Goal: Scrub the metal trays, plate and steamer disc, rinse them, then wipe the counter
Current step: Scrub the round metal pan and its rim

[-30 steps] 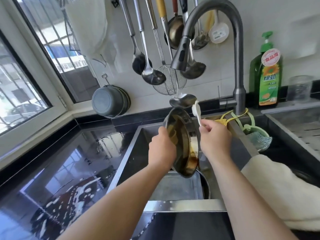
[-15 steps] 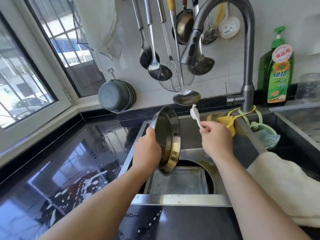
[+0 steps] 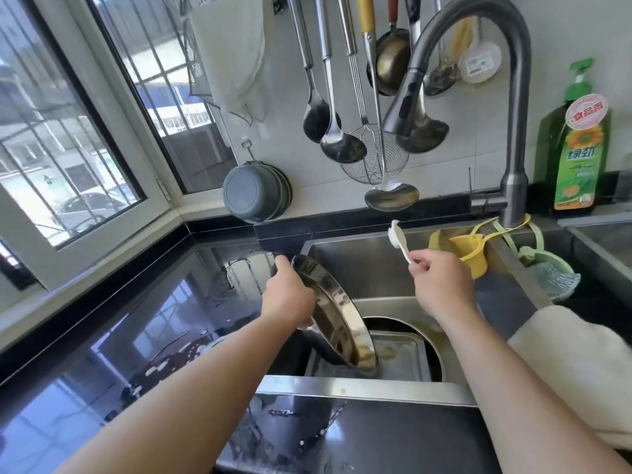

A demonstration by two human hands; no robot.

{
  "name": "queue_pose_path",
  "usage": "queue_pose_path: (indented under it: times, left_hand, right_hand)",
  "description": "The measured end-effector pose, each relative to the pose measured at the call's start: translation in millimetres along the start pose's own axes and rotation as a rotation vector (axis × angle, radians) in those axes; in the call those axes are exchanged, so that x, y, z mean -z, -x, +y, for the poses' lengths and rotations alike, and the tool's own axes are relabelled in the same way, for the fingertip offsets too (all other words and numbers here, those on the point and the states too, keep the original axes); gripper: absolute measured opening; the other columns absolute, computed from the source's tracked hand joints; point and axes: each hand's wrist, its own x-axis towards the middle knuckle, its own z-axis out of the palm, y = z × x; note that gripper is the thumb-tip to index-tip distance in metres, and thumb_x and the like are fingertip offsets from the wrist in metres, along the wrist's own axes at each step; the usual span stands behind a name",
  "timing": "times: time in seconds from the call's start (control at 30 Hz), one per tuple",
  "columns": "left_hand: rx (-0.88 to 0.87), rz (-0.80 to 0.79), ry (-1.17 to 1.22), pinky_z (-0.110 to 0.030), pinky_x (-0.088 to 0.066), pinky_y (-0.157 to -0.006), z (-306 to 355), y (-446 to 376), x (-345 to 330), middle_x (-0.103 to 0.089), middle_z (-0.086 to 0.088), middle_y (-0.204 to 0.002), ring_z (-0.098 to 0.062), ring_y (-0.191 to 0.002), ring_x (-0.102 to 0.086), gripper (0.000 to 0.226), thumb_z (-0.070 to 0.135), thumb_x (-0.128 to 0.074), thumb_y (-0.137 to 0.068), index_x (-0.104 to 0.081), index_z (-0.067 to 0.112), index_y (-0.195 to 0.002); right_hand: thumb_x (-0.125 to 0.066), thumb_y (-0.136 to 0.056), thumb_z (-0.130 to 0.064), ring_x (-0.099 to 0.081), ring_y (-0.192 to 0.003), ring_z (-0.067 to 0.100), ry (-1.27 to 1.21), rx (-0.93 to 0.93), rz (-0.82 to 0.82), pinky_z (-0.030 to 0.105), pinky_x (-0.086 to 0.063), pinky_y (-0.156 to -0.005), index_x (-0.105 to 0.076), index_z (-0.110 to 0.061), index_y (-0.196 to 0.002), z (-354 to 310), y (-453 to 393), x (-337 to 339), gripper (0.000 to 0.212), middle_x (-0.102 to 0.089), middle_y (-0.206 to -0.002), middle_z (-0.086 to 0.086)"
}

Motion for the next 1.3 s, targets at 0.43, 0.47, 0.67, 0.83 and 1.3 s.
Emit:
queue_pose_path:
  times: [0.43,0.47,0.67,0.83,1.3]
  left_hand:
    - [-0.247,0.043,-0.360,-0.043,-0.052,-0.077,14.8,-20.9,34.4,-0.057,-0.007,-0.104,-0.032,-0.091,-0.056,0.040,0.003,-0.047,-0.089,-0.047,0.012,-0.128]
    - [-0.209,0.072,-0.305,-0.044,-0.056,-0.079,14.9,-26.4,41.3,-0.060,-0.007,-0.106,-0.032,-0.091,-0.060,0.037,0.004,-0.047,-0.087,-0.052,0.014,-0.122]
    - [0.081,0.254,0.140,-0.026,-0.047,-0.045,-16.8,-29.8,88.3,-0.067,-0.015,-0.090,-0.028,-0.067,-0.064,0.017,0.000,-0.054,-0.088,-0.065,0.006,-0.098]
    - [0.081,0.270,0.495,-0.025,-0.054,-0.052,-64.1,37.6,95.7,-0.073,-0.009,-0.087,-0.018,-0.068,-0.069,0.038,-0.015,-0.053,-0.086,-0.069,0.019,-0.092]
    - [0.283,0.159,0.199,-0.050,-0.058,-0.088,-169.7,75.6,95.7,-0.070,-0.003,-0.108,-0.029,-0.094,-0.070,0.042,0.018,-0.055,-0.088,-0.049,0.028,-0.128]
  right_hand:
    - [-0.064,-0.099,-0.020,-0.065,-0.094,0.024,0.047,0.001,-0.061,0.037,-0.058,-0.080,-0.074,-0.022,-0.120,1.6,1.7,-6.7,0.024,-0.074,-0.108,0.002]
    - [-0.064,-0.099,-0.020,-0.065,-0.093,0.024,0.048,0.008,-0.068,0.035,-0.056,-0.078,-0.074,-0.022,-0.121,0.9,2.5,-7.2,0.024,-0.074,-0.108,0.003]
    - [-0.062,-0.100,-0.019,-0.061,-0.092,0.022,0.090,0.135,-0.116,0.033,-0.050,-0.074,-0.074,-0.021,-0.121,-10.7,15.1,-12.8,0.024,-0.069,-0.105,0.001]
    - [-0.059,-0.101,-0.017,-0.055,-0.083,0.015,0.094,0.286,-0.254,0.031,-0.044,-0.068,-0.074,-0.024,-0.120,-22.5,30.9,-23.3,0.025,-0.058,-0.092,-0.005]
    - [-0.063,-0.099,-0.015,-0.055,-0.082,0.004,0.093,0.504,-0.408,0.021,-0.037,-0.065,-0.076,-0.031,-0.116,-33.0,58.5,-41.8,0.027,-0.060,-0.089,-0.011]
